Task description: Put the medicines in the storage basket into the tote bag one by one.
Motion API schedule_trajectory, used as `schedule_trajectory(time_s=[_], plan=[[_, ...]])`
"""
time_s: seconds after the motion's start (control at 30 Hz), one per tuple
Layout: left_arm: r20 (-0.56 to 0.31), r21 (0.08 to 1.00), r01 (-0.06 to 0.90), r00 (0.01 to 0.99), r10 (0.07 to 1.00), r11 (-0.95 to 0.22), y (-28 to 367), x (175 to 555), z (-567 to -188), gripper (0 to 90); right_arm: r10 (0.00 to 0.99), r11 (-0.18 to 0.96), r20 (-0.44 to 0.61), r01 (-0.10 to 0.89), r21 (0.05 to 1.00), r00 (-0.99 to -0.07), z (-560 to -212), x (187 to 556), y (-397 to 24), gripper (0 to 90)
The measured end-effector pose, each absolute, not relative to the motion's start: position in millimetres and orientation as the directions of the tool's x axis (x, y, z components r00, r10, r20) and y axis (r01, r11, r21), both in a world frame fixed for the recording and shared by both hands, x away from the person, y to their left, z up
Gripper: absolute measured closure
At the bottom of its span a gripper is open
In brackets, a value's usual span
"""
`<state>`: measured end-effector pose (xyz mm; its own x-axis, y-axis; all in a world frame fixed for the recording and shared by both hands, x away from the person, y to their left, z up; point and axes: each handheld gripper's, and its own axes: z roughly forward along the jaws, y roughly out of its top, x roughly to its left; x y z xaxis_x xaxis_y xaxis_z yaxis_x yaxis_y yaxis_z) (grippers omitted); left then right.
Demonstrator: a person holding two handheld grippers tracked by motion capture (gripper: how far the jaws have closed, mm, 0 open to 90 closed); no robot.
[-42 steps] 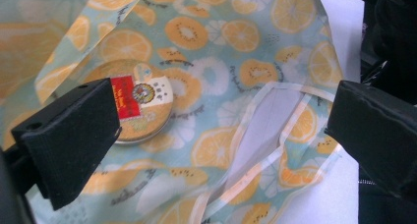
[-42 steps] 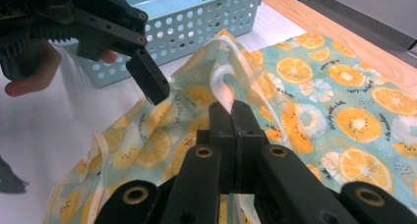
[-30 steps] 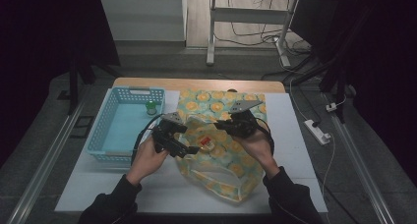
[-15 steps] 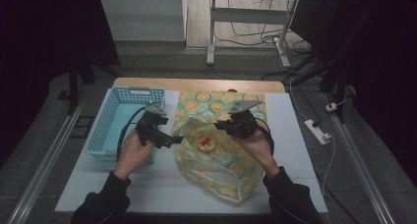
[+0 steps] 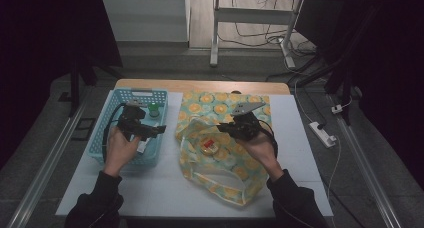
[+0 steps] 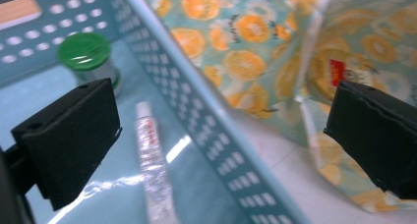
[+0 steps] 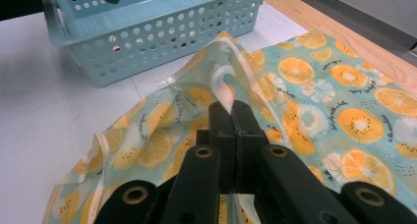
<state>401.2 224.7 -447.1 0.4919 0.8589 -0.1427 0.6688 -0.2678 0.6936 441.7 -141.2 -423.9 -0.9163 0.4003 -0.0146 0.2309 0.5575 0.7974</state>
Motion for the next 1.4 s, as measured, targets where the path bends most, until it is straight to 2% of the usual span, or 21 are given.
schedule_trajectory(time_s=[0.3,0.57,1.2,1.3,1.37,1.4], plan=[[-0.143,0.656,0.710,0.450,0.882,-0.256,244.1,414.4,-463.6,0.1,0.398,0.558,-0.014,0.231,0.797,-0.917,-425.2,441.0,-139.8,89.9],[-0.094,0.612,0.737,0.428,0.899,-0.287,245.4,430.2,-481.6,0.0,0.395,0.567,-0.014,0.232,0.790,-0.919,-427.7,441.0,-137.8,89.9],[-0.071,0.332,0.867,0.416,0.906,-0.372,232.9,447.8,-512.4,0.2,0.392,0.570,-0.010,0.234,0.788,-0.920,-429.4,440.0,-137.3,89.8],[-0.054,0.308,0.874,0.411,0.910,-0.376,230.8,447.9,-514.0,6.4,0.390,0.564,-0.004,0.236,0.791,-0.921,-429.6,440.4,-137.7,89.8],[-0.062,0.300,0.871,0.423,0.904,-0.388,229.9,447.5,-514.4,16.2,0.391,0.564,-0.004,0.236,0.791,-0.920,-429.4,440.4,-138.1,89.8],[-0.076,0.299,0.870,0.431,0.899,-0.392,229.5,447.4,-514.6,24.5,0.391,0.563,-0.003,0.236,0.792,-0.921,-429.1,440.4,-138.4,89.8]])
